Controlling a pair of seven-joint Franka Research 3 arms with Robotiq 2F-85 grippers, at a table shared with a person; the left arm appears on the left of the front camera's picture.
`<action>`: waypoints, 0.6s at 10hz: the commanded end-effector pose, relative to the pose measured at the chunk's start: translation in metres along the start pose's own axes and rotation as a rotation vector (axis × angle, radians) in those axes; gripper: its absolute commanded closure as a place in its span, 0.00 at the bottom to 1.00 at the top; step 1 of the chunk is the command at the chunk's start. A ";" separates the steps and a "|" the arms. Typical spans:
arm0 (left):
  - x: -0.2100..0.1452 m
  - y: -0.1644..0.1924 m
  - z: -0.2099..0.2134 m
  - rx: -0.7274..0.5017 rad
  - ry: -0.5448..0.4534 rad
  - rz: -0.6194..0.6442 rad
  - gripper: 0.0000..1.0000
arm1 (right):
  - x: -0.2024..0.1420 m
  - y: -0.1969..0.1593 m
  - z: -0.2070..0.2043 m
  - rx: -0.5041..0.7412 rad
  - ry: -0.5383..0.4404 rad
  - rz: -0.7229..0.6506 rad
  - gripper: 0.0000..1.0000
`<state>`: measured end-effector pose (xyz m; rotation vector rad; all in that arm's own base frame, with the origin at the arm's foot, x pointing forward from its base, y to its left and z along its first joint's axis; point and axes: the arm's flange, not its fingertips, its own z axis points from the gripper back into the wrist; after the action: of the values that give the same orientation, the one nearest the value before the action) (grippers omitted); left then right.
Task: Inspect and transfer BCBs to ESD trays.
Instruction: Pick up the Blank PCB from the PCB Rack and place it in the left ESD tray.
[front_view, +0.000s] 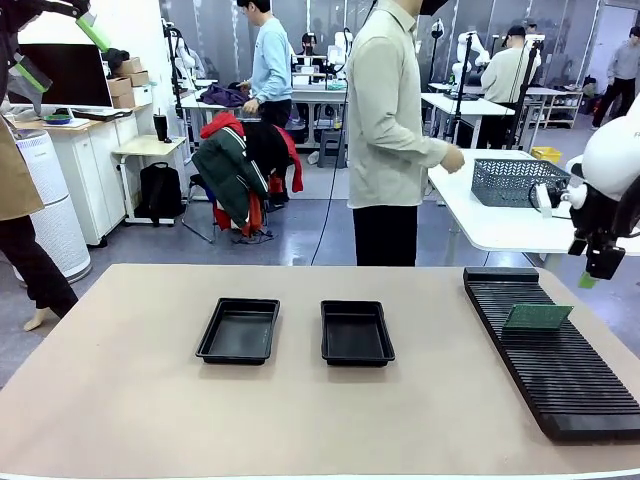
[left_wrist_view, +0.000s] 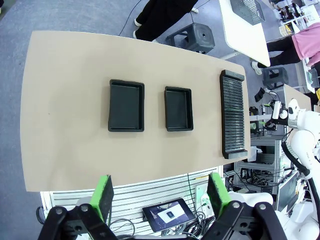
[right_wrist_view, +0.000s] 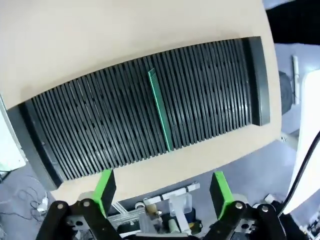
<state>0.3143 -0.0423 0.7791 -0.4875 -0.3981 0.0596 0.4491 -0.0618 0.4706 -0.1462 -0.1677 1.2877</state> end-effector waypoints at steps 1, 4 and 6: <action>-0.001 0.001 -0.001 -0.004 0.000 0.002 0.00 | -0.002 -0.013 -0.016 0.032 -0.044 0.109 0.00; -0.001 0.001 -0.001 -0.004 0.000 0.002 0.00 | -0.002 -0.022 -0.038 0.094 -0.078 0.212 0.00; -0.001 0.001 -0.001 -0.004 0.000 0.002 0.00 | 0.002 -0.027 -0.052 0.127 -0.105 0.243 0.00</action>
<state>0.3143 -0.0423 0.7791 -0.4875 -0.3982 0.0596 0.4771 -0.0633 0.4260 -0.0316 -0.1539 1.5240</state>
